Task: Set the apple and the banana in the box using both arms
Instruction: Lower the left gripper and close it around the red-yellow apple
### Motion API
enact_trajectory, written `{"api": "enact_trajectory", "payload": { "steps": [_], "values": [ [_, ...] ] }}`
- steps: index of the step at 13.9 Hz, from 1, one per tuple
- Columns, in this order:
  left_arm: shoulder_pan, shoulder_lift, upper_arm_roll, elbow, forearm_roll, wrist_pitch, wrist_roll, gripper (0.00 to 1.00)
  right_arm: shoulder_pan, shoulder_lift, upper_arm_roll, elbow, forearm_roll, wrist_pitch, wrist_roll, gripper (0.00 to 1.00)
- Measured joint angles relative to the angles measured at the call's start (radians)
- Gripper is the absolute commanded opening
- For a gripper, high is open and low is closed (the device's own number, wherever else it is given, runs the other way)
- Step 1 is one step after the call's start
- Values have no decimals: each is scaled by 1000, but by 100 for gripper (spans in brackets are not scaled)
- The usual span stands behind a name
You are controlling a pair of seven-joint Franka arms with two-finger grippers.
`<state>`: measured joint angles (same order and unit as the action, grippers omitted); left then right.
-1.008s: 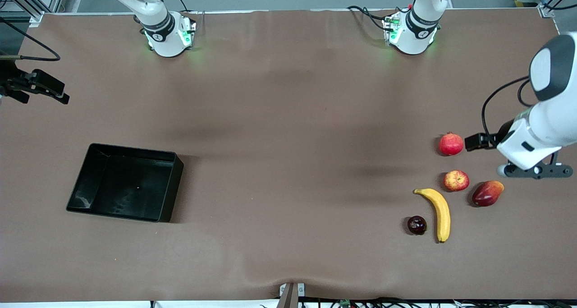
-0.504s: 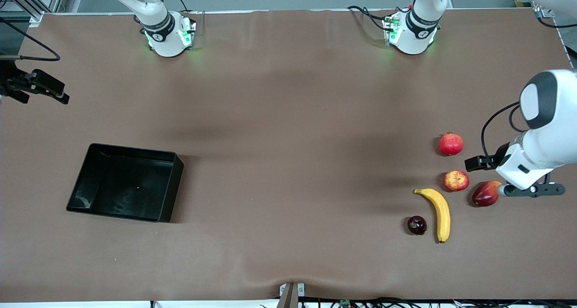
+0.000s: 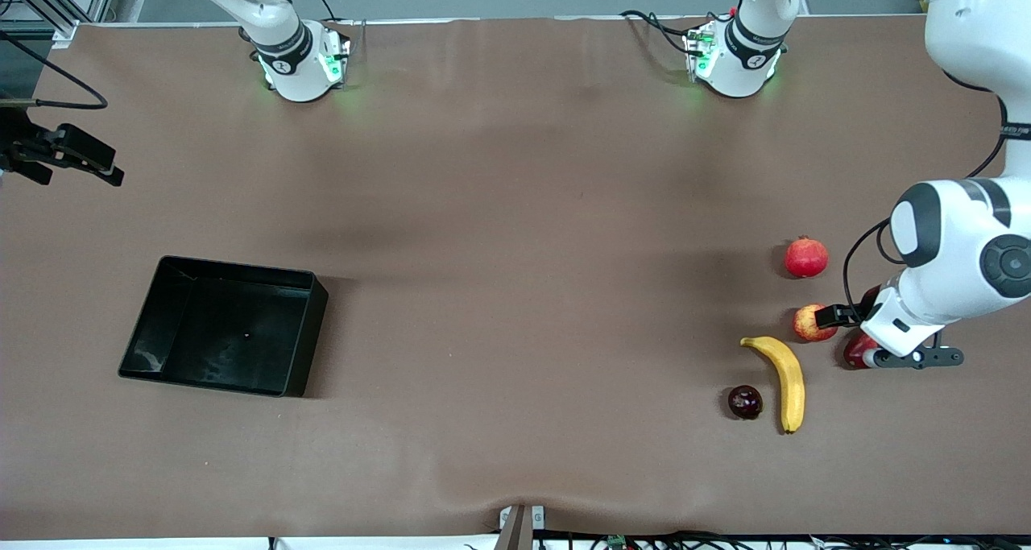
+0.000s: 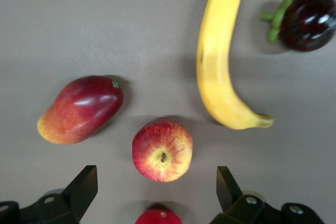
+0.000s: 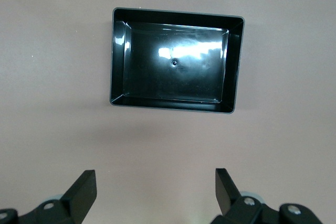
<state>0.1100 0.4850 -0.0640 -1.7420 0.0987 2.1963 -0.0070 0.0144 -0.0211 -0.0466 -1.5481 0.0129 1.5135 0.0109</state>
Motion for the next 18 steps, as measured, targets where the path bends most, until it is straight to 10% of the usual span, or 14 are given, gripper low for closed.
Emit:
{"api": "enact_trajectory", "payload": {
  "steps": [15,16,18],
  "values": [
    [32,88,0,-126,0,247,28,100,0,0,0,0,0,0,0,100],
    [32,95,0,-126,0,255,28,95,0,0,0,0,0,0,0,100],
    [32,103,-1,-127,0,259,28,52,0,0,0,0,0,0,0,100]
  ]
}}
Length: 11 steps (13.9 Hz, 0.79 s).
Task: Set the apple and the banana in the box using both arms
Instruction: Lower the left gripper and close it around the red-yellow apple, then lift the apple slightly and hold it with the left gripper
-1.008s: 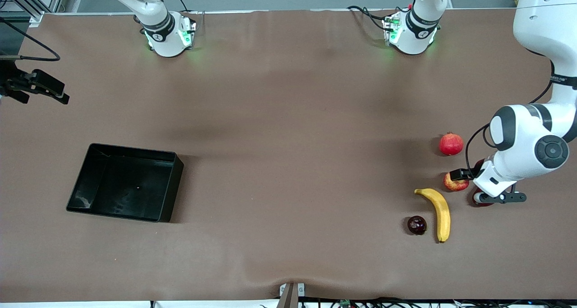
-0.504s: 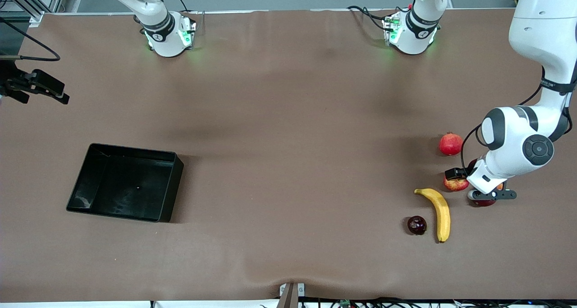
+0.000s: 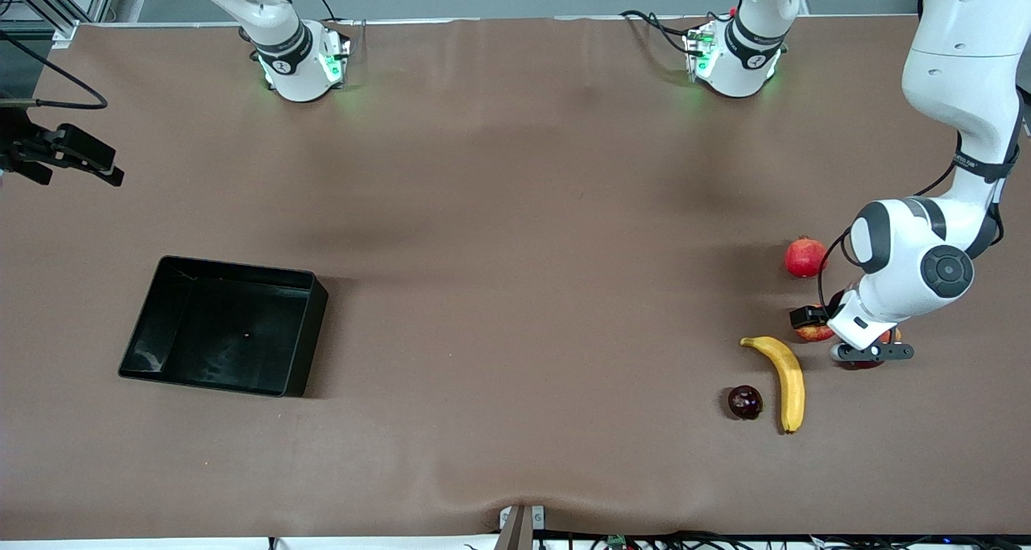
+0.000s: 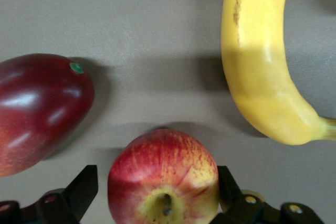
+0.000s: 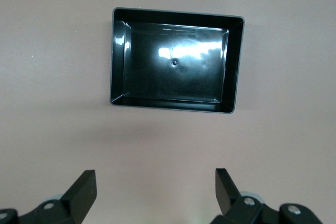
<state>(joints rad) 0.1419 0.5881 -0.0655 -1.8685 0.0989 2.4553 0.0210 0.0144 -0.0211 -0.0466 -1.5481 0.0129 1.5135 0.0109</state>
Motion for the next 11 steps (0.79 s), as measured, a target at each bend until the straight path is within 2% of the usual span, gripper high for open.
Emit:
{"api": "enact_trajectory", "payload": {
  "steps": [2,3,7,11],
  "values": [
    [0,0,-3,1,0,0,0,3,0,0,0,0,0,0,0,100],
    [0,-1,-5,2,0,-1,3,0,0,0,0,0,0,0,0,100],
    [-2,-26,-11,9,0,-26,38,0,0,0,0,0,0,0,0,100],
    [-4,-94,-15,33,0,-130,39,0,0,0,0,0,0,0,0,100]
  ]
}}
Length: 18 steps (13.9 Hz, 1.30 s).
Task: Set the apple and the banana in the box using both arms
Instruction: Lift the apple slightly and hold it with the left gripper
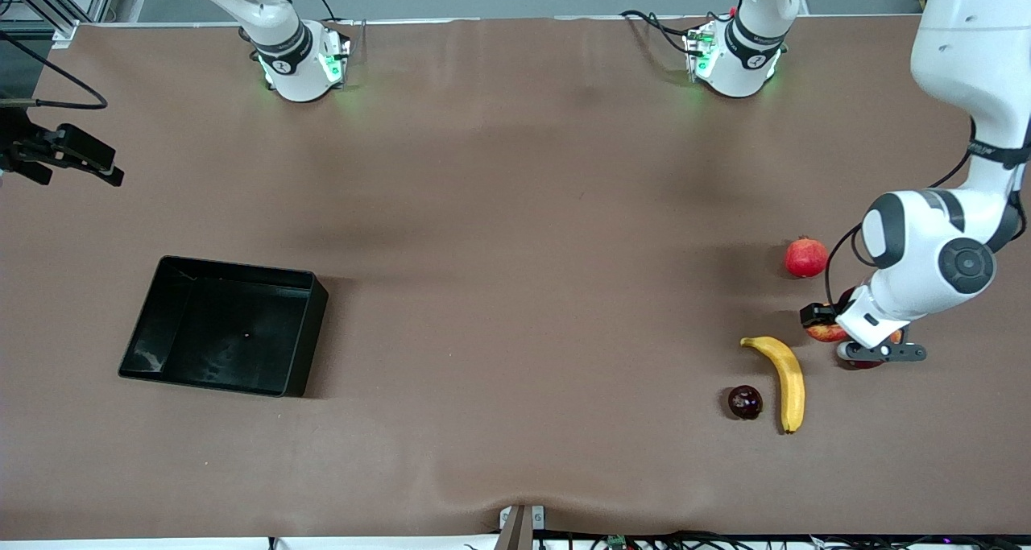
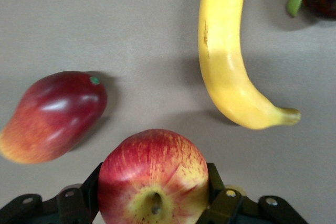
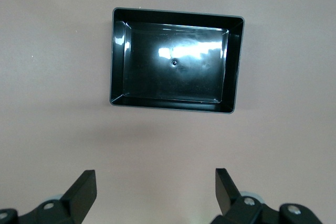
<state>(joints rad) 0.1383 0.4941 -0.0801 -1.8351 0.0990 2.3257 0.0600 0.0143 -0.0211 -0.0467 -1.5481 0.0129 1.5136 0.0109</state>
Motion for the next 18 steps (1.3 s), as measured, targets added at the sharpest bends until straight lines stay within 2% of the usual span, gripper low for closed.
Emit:
{"api": "enact_trajectory", "payload": {
  "steps": [14,18],
  "values": [
    [-4,-173,-66,65,0,-315,-1,0,0,0,0,0,0,0,0,100],
    [-4,-184,-79,106,0,-392,-8,0,0,0,0,0,0,0,0,100]
  ]
}}
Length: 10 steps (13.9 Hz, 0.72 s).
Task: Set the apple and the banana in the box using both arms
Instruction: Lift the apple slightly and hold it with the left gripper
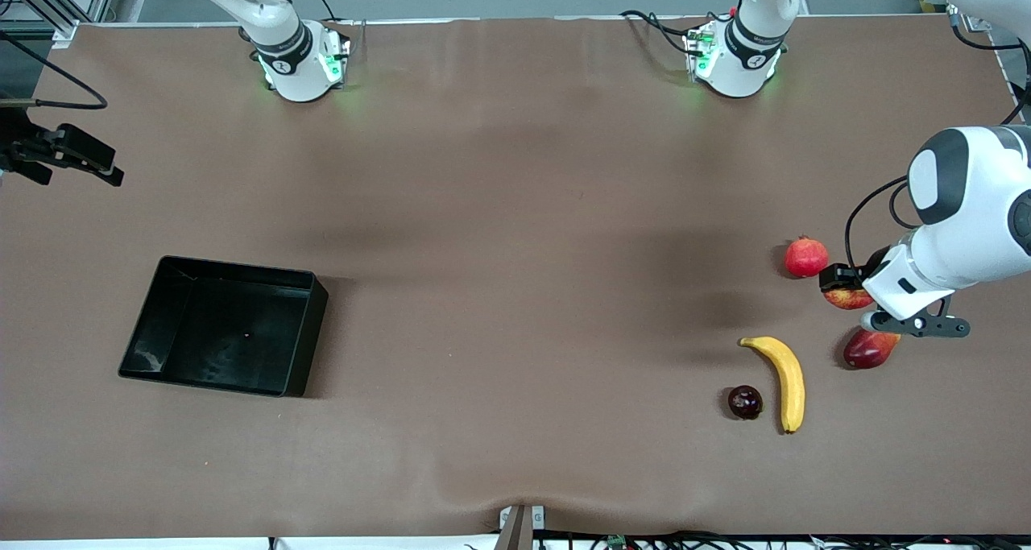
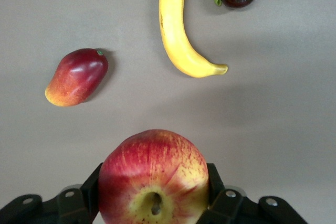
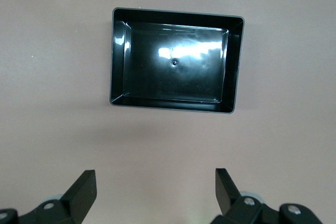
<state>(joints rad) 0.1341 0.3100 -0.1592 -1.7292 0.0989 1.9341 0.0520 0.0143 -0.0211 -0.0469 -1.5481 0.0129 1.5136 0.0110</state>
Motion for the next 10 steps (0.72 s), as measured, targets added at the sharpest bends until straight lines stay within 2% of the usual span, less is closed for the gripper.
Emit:
{"api": "enact_trajectory", "payload": {
  "steps": [10],
  "values": [
    [0,-9,-12,45,-22,-97,-10,0,0,0,0,0,0,0,0,100]
  ]
}}
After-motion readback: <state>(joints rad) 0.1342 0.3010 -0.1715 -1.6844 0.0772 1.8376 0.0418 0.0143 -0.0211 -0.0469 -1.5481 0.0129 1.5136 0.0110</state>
